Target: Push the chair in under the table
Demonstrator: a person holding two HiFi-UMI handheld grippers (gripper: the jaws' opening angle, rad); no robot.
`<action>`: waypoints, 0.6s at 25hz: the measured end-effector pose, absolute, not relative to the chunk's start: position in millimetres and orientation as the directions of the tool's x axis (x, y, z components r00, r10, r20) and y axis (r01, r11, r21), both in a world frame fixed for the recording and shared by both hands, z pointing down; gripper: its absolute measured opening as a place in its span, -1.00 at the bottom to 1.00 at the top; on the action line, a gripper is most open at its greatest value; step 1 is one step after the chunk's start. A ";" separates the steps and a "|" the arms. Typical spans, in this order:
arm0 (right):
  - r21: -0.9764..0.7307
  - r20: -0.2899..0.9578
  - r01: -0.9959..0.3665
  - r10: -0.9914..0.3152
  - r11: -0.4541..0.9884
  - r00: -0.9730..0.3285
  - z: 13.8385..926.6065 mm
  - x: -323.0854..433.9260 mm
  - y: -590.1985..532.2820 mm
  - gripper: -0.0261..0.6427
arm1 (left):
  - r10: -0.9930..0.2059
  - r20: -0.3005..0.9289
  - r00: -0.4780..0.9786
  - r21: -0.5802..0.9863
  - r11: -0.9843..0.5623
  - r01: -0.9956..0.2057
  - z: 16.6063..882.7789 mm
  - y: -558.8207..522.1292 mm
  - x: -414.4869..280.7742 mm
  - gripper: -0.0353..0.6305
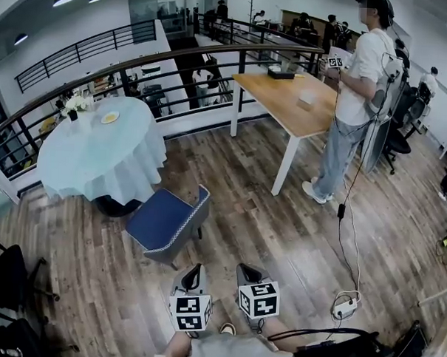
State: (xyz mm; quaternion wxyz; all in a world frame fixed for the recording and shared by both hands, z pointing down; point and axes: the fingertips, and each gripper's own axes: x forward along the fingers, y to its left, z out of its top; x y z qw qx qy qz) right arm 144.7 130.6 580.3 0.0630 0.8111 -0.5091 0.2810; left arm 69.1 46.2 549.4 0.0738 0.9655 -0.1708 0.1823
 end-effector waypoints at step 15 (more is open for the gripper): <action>-0.203 0.556 -0.882 -0.791 -0.425 0.253 603.7 181.6 97.5 -0.87 | -0.351 0.414 0.840 0.090 -0.902 -0.422 569.9 11.8 103.8 -0.89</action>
